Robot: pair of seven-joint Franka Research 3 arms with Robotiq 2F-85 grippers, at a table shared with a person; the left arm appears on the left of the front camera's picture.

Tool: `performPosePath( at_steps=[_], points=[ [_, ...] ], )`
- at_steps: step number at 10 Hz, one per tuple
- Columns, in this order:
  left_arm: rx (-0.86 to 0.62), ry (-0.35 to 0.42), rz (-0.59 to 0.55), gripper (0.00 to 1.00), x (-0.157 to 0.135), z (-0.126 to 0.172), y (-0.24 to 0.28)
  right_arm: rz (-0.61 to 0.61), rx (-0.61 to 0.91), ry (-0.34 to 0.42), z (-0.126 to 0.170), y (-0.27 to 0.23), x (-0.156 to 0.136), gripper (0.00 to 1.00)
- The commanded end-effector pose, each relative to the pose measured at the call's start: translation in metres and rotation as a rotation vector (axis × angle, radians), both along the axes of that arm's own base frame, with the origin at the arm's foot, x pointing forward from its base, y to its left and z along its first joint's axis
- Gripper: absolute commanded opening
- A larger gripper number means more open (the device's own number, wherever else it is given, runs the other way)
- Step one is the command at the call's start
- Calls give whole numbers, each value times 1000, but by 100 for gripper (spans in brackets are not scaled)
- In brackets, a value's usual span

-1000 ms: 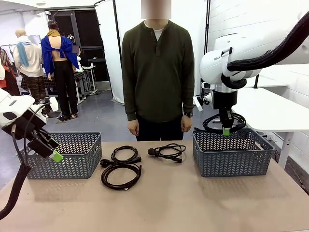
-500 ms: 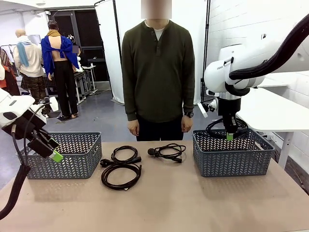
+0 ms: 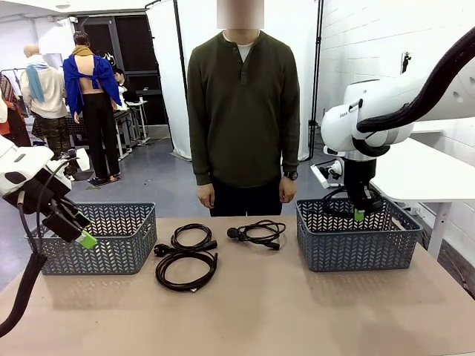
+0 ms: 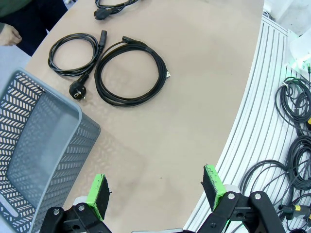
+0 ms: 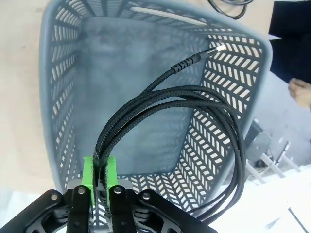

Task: Organize the cables according to human instructions.
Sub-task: Pick up a bundle of cables and place it in the basket indicated by the human.

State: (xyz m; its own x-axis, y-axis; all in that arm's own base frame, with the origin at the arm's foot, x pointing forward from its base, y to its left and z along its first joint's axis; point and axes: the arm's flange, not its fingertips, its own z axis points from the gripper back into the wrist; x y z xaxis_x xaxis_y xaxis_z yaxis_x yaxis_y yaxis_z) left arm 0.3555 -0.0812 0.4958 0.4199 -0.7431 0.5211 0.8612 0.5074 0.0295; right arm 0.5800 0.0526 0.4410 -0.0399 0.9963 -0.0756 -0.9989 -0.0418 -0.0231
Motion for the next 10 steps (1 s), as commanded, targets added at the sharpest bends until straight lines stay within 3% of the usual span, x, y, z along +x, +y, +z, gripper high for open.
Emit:
performPosePath(
  at_steps=[1, 4, 5, 9, 10],
  points=[
    [-18, 8, -10, 100, 1, 0, 1, 37, 31, 8, -12, -6, 3, 6],
    [-18, 8, -10, 100, 1, 0, 1, 10, 62, 33, -23, -7, 9, 6],
    [-18, 8, -10, 100, 1, 0, 1, -4, 73, 54, -22, -6, 11, 18],
    [-18, 8, -10, 100, 1, 0, 1, -64, 92, 30, -22, -9, 14, 96],
    [-18, 8, -10, 100, 1, 0, 1, -80, 90, 18, -15, -5, 13, 100]
  ],
)
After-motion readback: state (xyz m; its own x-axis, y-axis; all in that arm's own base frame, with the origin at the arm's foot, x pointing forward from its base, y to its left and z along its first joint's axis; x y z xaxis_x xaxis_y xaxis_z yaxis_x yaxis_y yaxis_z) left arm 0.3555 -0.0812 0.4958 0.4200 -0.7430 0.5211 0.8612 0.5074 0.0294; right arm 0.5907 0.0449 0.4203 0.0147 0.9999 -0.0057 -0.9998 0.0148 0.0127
